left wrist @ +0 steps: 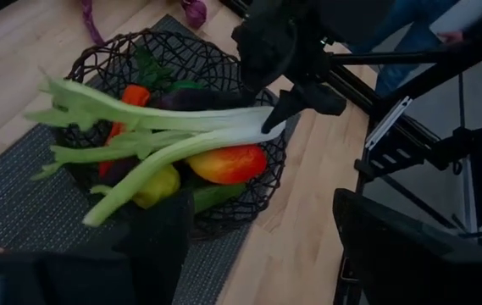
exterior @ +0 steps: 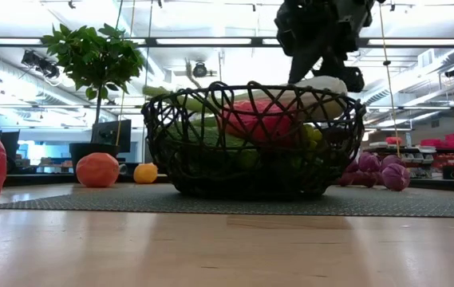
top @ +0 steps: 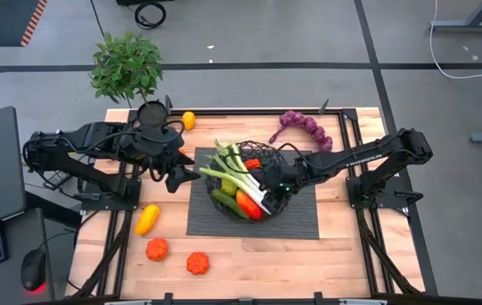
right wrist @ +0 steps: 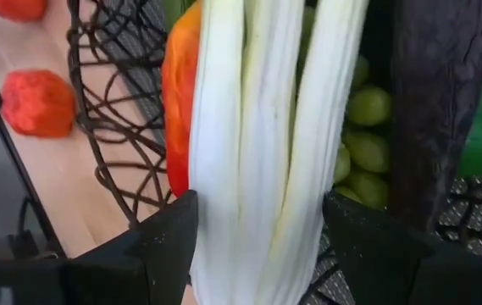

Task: Build produce basket
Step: Put the celery into the black basket, then adjust the black mat

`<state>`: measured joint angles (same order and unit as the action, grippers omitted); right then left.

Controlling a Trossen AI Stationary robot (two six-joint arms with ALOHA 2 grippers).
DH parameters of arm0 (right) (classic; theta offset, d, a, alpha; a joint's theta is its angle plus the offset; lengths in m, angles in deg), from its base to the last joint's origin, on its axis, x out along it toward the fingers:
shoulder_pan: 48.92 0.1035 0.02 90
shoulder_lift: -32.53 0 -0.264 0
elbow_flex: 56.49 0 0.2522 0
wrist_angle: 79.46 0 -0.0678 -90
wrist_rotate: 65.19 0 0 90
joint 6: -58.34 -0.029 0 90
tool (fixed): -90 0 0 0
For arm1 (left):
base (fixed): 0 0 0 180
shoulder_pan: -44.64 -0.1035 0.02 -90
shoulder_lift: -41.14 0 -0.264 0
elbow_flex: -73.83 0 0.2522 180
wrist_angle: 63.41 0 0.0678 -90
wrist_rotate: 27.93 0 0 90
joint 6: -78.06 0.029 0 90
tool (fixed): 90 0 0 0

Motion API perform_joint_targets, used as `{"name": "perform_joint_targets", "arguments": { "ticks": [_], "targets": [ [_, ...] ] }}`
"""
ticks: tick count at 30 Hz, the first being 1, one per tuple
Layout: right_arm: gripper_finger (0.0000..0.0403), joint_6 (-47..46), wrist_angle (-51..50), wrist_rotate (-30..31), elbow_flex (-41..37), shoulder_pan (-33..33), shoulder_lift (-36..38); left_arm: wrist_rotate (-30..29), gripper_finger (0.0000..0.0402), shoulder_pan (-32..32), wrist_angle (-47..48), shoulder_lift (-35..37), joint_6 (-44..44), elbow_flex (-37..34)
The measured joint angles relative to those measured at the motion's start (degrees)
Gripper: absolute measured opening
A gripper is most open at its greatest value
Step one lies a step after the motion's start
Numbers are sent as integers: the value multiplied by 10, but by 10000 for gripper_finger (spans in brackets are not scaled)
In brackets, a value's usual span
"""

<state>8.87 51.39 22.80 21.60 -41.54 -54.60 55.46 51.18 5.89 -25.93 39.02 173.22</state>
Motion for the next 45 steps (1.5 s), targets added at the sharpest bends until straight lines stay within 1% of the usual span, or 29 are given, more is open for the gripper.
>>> {"name": "perform_joint_targets", "arguments": {
  "ticks": [4,6,12,15,20,22,26,29,32,34,40,45],
  "targets": [
    [259,-32,26,8,-1,-2,4,0,288,1,0,0,4,0],
    [258,-49,41,16,-1,-4,13,3,288,2,0,0,-10,0],
    [258,-64,85,67,-1,-4,51,9,288,17,7,0,-38,0],
    [258,-87,89,83,-1,-4,71,10,288,18,46,0,-38,0],
    [258,-150,76,95,0,11,95,15,288,-1,159,-16,-33,1],
    [258,-177,47,96,0,27,100,35,288,-6,193,-26,-26,0],
    [253,-198,-23,88,0,75,104,73,288,3,193,-32,-13,0],
    [250,-201,-63,56,0,116,106,76,288,9,168,-30,-28,0],
    [247,-218,-94,33,0,161,106,74,288,8,151,-31,-63,0],
    [247,-238,-106,32,0,190,105,73,288,9,147,-30,-85,0],
    [245,-344,-145,38,-19,262,93,70,288,2,145,-31,-96,0],
    [238,-348,-150,37,-71,291,58,68,288,-15,138,-31,-114,0]
  ]
}}
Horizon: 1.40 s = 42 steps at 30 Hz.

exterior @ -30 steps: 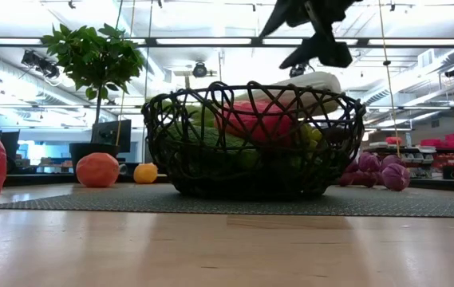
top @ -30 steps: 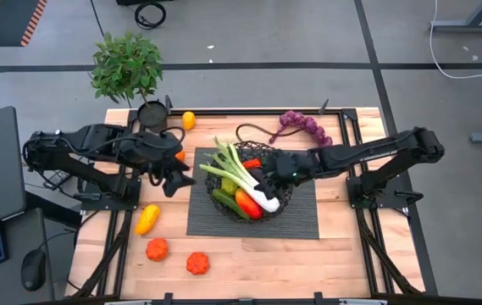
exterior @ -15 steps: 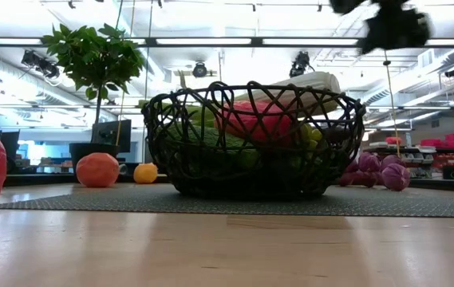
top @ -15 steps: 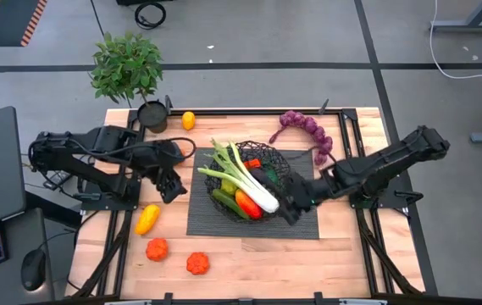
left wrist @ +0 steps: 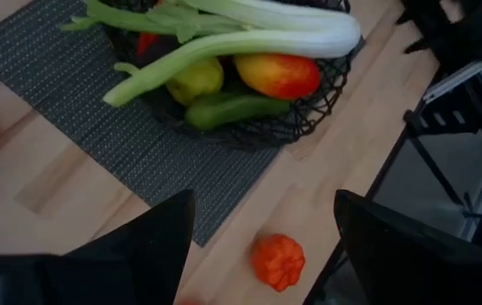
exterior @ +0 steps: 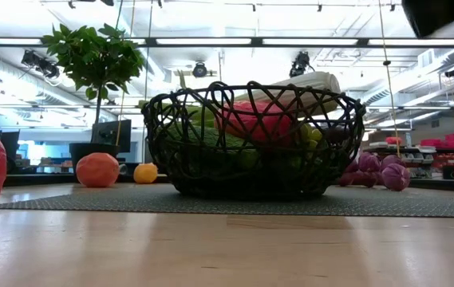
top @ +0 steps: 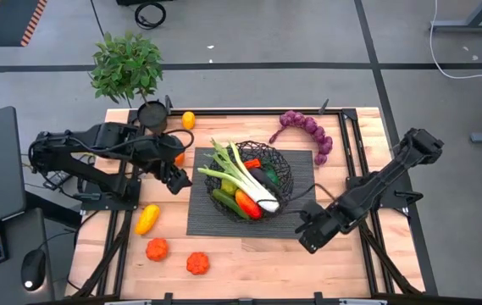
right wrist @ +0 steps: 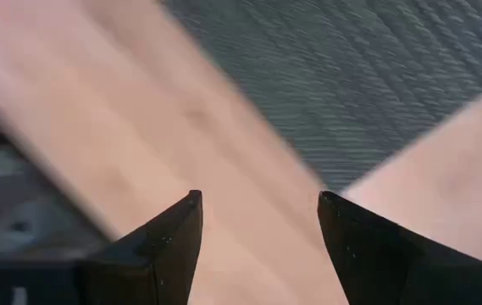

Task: Build produce basket
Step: Adjust the black mat

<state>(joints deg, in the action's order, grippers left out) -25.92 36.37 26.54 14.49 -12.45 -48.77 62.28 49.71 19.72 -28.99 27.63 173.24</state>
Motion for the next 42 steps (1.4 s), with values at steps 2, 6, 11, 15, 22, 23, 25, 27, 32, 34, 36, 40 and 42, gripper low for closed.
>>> {"name": "perform_joint_targets", "arguments": {
  "ticks": [2,6,11,15,22,23,25,27,32,34,36,40,42],
  "targets": [
    [233,8,6,6,-22,1,-14,0,288,-2,-3,0,-5,0],
    [220,50,20,27,-50,-5,-33,0,288,0,-7,0,-21,0],
    [209,98,53,38,-85,-15,-40,0,288,6,-10,0,-35,0],
    [207,113,78,34,-123,-19,-40,0,288,6,-12,0,-49,0],
    [206,123,118,34,-162,-19,-38,0,288,6,-14,0,-60,0],
    [206,127,120,36,-164,-19,-38,0,288,6,-14,0,-60,0],
    [206,132,120,43,-168,-20,-38,0,288,6,-15,0,-60,0],
    [206,136,123,45,-174,-24,-38,0,288,6,-15,0,-60,0],
    [206,142,138,46,-188,-35,-37,0,288,6,-15,0,-60,0],
    [206,148,140,46,-189,-40,-37,0,288,6,-15,0,-62,0],
    [206,158,140,45,-189,-44,-37,0,288,6,-15,0,-67,0],
    [206,179,143,54,-189,-52,-37,0,288,6,-15,0,-72,0],
    [206,186,143,61,-189,-56,-37,1,288,6,-15,0,-74,0]
  ]
}}
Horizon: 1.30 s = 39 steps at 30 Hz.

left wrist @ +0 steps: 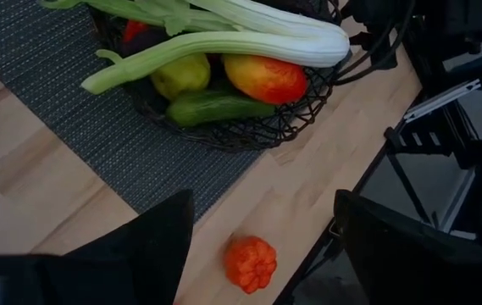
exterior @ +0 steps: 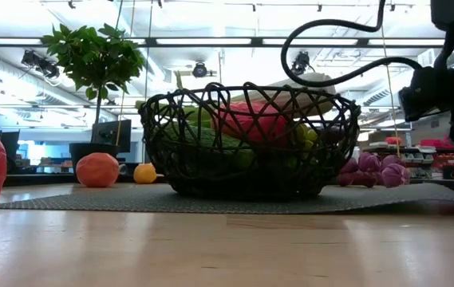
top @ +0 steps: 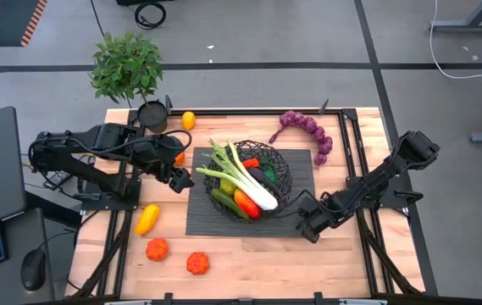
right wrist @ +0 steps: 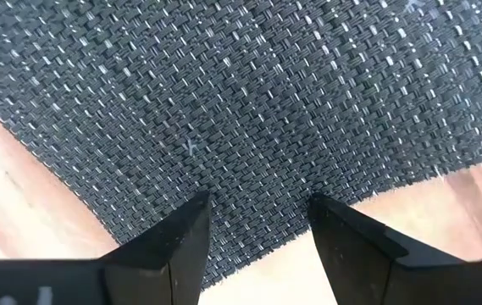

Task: Build produce basket
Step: Adjust the black mat

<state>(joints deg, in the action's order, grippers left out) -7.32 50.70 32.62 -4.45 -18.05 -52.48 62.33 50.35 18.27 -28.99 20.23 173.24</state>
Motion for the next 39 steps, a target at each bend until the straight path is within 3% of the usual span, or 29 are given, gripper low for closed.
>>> {"name": "perform_joint_targets", "arguments": {
  "ticks": [26,39],
  "targets": [
    [205,-9,-17,-19,19,-6,-2,0,288,0,0,0,8,0],
    [205,-74,11,2,19,7,-2,0,288,6,0,0,8,0]
  ]
}}
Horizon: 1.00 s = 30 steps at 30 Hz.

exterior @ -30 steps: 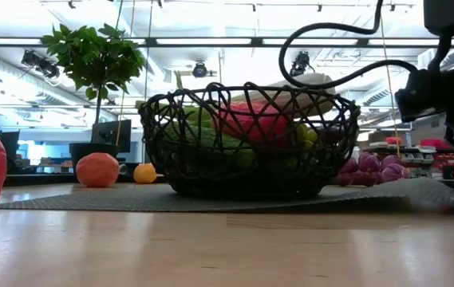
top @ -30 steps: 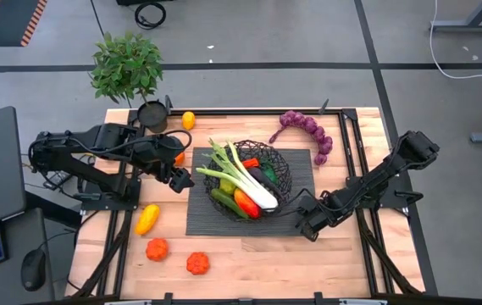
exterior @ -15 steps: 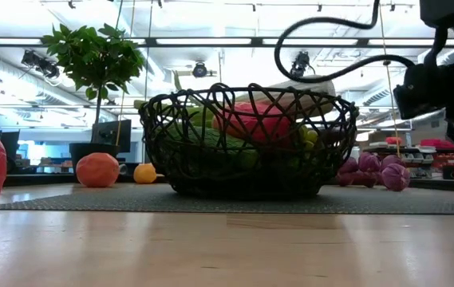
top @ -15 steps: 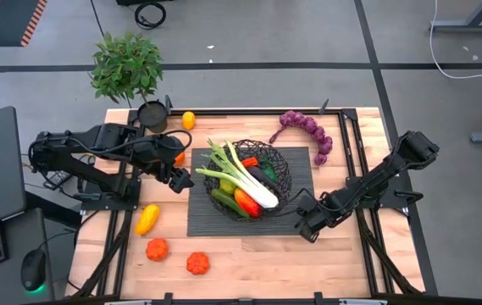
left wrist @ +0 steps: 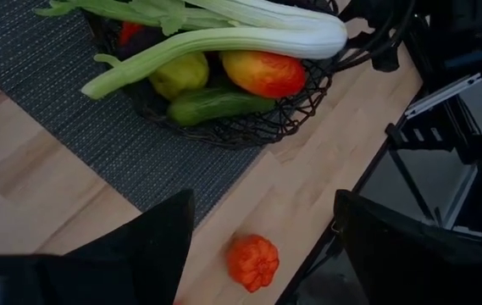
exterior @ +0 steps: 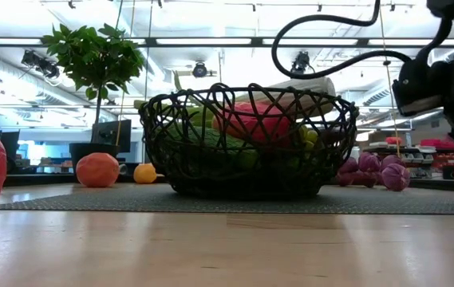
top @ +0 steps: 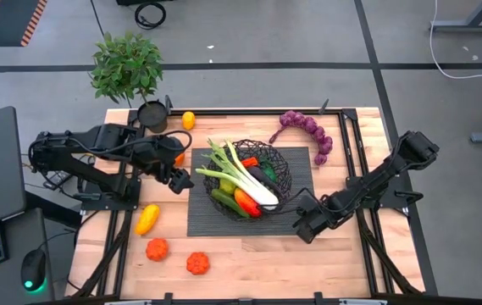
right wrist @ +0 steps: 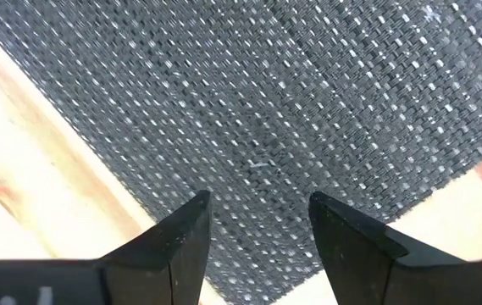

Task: Build produce basket
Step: Adjust the black mat

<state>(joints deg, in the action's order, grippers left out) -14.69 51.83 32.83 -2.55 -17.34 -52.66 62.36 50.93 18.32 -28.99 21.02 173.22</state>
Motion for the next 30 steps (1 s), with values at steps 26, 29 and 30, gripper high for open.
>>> {"name": "perform_joint_targets", "arguments": {
  "ticks": [26,29,30],
  "targets": [
    [205,-70,30,24,0,39,-1,0,288,11,0,0,19,0],
    [205,-70,43,24,0,39,-1,0,288,11,0,0,22,0],
    [205,-70,46,24,0,39,-1,0,288,11,0,0,22,0]
  ]
}}
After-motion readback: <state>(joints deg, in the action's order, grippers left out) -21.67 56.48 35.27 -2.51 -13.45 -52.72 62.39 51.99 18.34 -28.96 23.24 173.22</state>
